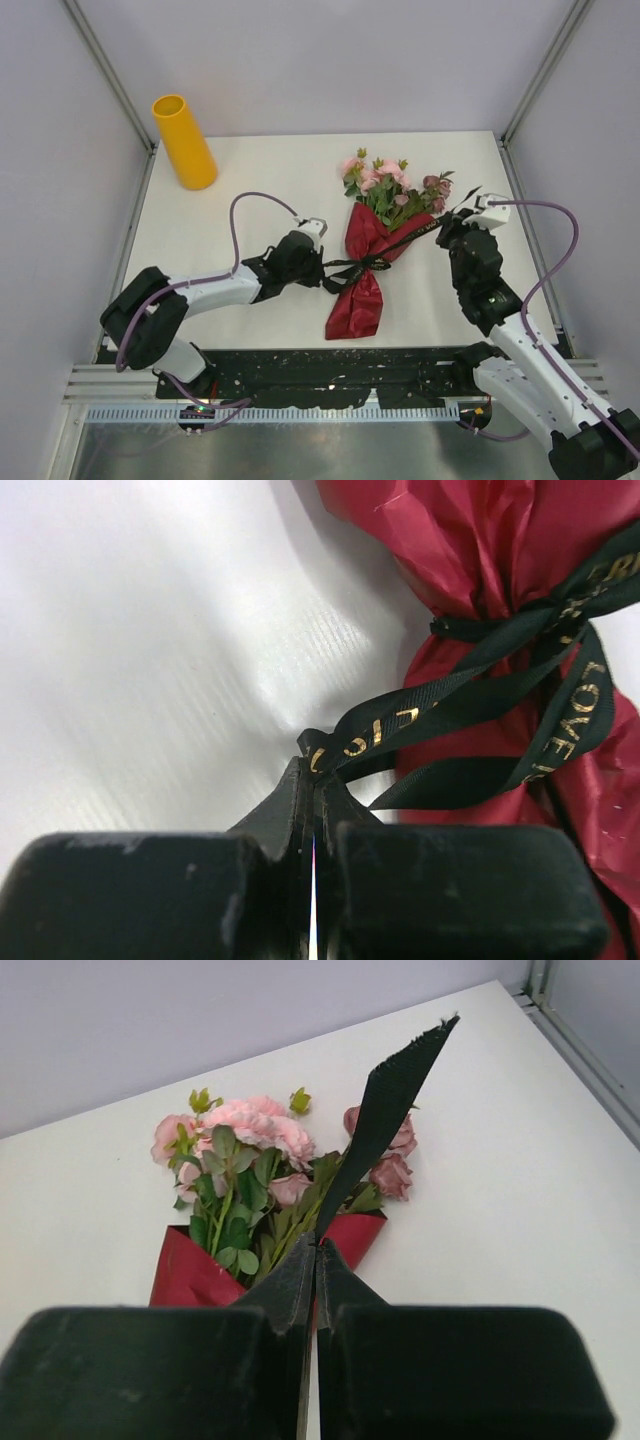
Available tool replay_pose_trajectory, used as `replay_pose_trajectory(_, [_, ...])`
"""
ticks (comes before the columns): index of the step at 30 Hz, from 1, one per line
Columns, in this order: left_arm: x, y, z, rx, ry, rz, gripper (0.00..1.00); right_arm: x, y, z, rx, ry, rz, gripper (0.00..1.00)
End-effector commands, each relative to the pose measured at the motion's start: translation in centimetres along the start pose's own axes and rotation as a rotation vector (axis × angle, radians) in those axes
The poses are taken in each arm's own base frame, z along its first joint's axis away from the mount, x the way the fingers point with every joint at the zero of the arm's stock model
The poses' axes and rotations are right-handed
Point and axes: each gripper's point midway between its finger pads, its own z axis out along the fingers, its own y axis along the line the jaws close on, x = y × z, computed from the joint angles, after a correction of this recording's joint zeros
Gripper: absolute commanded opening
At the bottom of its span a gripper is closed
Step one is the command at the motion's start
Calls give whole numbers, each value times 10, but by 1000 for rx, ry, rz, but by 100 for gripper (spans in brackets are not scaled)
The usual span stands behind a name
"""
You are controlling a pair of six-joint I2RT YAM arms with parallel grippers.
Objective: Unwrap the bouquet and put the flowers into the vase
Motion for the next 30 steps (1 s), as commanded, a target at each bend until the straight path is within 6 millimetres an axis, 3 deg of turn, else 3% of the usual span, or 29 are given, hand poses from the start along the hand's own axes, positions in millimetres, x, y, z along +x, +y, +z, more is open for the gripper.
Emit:
replay_pose_trajectory(1, [-15,8,-18,-40,-62,-38,0,-34,-23,4,117,-82,45,5])
replay_pose_trajectory(9, [-12,11,-30,-32,-67,-47,0,-53,-74,12,324,-110,87,5])
replay_pose_trajectory(18, [-9,13,-29,-36,-59,-47,0,-89,-135,-12,618,-201,151,5])
replay_pose_trajectory(26, [-6,12,-28,-29,-52,-55,0,-122,-149,-22,721,-263,172,5])
replay_pose_trajectory(28, [-8,10,-30,-21,-55,-57,0,-125,-143,-17,686,-248,161,5])
replay_pose_trajectory(30, [-10,7,-32,-6,-61,-59,0,-114,-132,-7,615,-194,157,5])
